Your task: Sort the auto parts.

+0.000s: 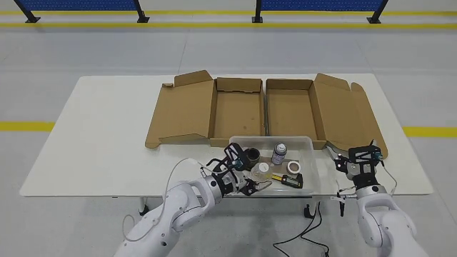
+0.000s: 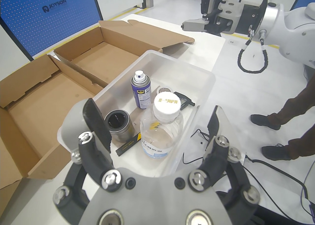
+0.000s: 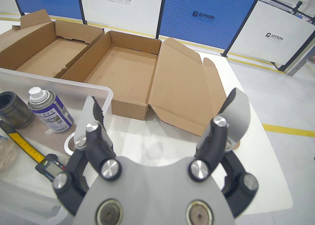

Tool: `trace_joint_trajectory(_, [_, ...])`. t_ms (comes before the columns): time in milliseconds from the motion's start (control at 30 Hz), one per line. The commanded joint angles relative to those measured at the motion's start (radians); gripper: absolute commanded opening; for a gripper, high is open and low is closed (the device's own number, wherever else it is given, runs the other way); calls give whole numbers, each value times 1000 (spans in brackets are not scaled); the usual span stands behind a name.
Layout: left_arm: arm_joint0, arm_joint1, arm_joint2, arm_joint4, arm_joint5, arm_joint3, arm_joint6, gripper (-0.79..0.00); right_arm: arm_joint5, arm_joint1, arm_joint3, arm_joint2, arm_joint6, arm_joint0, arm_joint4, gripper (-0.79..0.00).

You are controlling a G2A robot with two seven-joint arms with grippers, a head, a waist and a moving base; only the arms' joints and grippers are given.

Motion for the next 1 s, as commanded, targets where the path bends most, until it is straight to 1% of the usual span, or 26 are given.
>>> trace_joint_trajectory(0, [-6, -3, 10, 10, 8, 12, 8, -49, 0, 0, 0, 0, 0, 0, 0, 0])
trace_joint_trajectory(167, [-18, -8, 21, 8, 15, 39, 20, -215, 0, 0, 0, 0, 0, 0, 0, 0])
trace_joint_trajectory(200, [-20, -9, 23, 5, 16, 40, 21, -234, 0, 0, 0, 0, 0, 0, 0, 0])
trace_joint_trajectory(300, [-23, -12, 31, 3, 19, 41, 20, -259, 0, 0, 0, 0, 0, 0, 0, 0])
trace_joint_trajectory(367, [-26, -14, 39, 6, 15, 42, 20, -246, 0, 0, 0, 0, 0, 0, 0, 0])
trace_joint_trajectory(433, [-29, -15, 45, 14, 11, 44, 22, -268, 0, 0, 0, 0, 0, 0, 0, 0])
trace_joint_trajectory(500, [-33, -16, 48, 28, 8, 48, 24, -320, 0, 0, 0, 0, 0, 0, 0, 0])
trace_joint_trajectory(567, [-34, -17, 49, 29, 10, 54, 29, -329, 0, 0, 0, 0, 0, 0, 0, 0])
trace_joint_trajectory(667, [-38, -18, 49, 29, 10, 58, 32, -369, 0, 0, 0, 0, 0, 0, 0, 0])
trace_joint_trajectory(733, [-45, -18, 53, 44, -1, 59, 29, -345, 0, 0, 0, 0, 0, 0, 0, 0])
trace_joint_trajectory(800, [-45, -19, 56, 52, 1, 61, 36, -351, 0, 0, 0, 0, 0, 0, 0, 0])
trace_joint_trajectory(833, [-46, -20, 57, 54, 1, 62, 38, -400, 0, 0, 0, 0, 0, 0, 0, 0])
trace_joint_trajectory(933, [-49, -22, 60, 60, 3, 66, 41, -428, 0, 0, 0, 0, 0, 0, 0, 0])
trace_joint_trajectory(967, [-50, -22, 61, 61, 4, 68, 42, -449, 0, 0, 0, 0, 0, 0, 0, 0])
